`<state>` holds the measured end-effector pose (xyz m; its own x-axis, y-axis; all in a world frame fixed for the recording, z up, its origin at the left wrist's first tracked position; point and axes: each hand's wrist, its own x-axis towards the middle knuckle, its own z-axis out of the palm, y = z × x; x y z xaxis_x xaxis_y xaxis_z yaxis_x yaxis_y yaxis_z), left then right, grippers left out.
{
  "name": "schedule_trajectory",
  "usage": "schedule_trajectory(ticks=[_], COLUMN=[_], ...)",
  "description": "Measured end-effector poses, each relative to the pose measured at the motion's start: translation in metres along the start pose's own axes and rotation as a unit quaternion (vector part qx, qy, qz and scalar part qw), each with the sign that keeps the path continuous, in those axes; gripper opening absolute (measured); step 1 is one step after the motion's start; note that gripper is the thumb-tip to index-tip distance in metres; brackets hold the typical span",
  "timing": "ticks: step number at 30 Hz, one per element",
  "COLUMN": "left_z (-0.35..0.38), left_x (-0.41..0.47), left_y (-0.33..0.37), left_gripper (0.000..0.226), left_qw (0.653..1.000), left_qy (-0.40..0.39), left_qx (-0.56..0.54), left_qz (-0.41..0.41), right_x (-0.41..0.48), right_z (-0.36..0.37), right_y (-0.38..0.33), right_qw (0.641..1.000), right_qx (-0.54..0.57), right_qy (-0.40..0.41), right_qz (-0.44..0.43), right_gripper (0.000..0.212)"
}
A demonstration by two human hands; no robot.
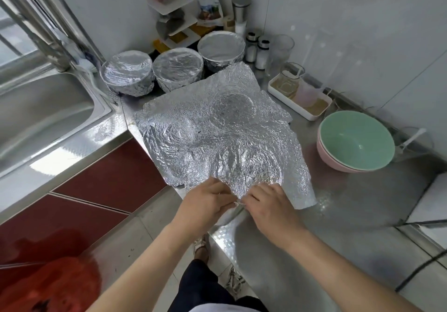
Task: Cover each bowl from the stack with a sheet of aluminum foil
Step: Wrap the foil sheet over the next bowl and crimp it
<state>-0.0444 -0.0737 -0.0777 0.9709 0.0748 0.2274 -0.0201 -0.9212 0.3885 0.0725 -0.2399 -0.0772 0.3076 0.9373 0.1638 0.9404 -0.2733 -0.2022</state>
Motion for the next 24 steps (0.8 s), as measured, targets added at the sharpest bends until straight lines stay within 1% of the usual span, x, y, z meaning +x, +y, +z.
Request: schedule_trajectory(ticks=[4, 7, 9, 12, 13, 15, 17, 20, 24], left_z=[0.004, 0.013, 0.020, 0.031, 0.033, 0.032, 0.026, 0.014, 0.009], left_x=[0.006, 0.014, 0.019, 0.028, 0.031, 0.036, 0.039, 0.034, 0.022], left_y=[0.005, 0.012, 0.018, 0.029, 0.033, 0.039, 0.045, 0.039, 0.020], left_gripper=[0.027, 0.024, 0.022, 0.020, 0.020, 0.015, 0.019, 0.026, 0.029], left_qw=[0.999, 0.996, 0.995, 0.996, 0.997, 0.999, 1.000, 1.000, 0.999], left_qy=[-0.003, -0.014, -0.012, 0.004, 0.007, 0.004, 0.000, -0.004, -0.023], left_qx=[0.023, 0.044, 0.054, 0.057, 0.052, 0.037, 0.009, -0.021, -0.026], left_qz=[0.034, 0.075, 0.086, 0.068, 0.051, 0.020, -0.002, -0.014, -0.015], right_x=[-0.002, -0.006, -0.006, 0.001, 0.003, 0.007, 0.006, 0.002, -0.002], right_z=[0.001, -0.005, -0.009, -0.021, -0.026, -0.033, -0.037, -0.032, -0.016], right_y=[0.007, 0.017, 0.026, 0.037, 0.040, 0.043, 0.043, 0.041, 0.038], right_qw=[1.000, 1.000, 0.999, 0.998, 0.997, 0.995, 0.994, 0.994, 0.993], right_qx=[-0.005, -0.002, 0.005, 0.023, 0.027, 0.044, 0.072, 0.083, 0.103], right_qy=[0.013, -0.002, -0.016, -0.056, -0.076, -0.091, -0.080, -0.061, -0.057], right_qz=[-0.022, -0.031, -0.033, -0.013, 0.000, 0.016, 0.021, 0.022, 0.013], right_gripper=[0.022, 0.025, 0.028, 0.037, 0.037, 0.025, 0.016, 0.017, 0.011])
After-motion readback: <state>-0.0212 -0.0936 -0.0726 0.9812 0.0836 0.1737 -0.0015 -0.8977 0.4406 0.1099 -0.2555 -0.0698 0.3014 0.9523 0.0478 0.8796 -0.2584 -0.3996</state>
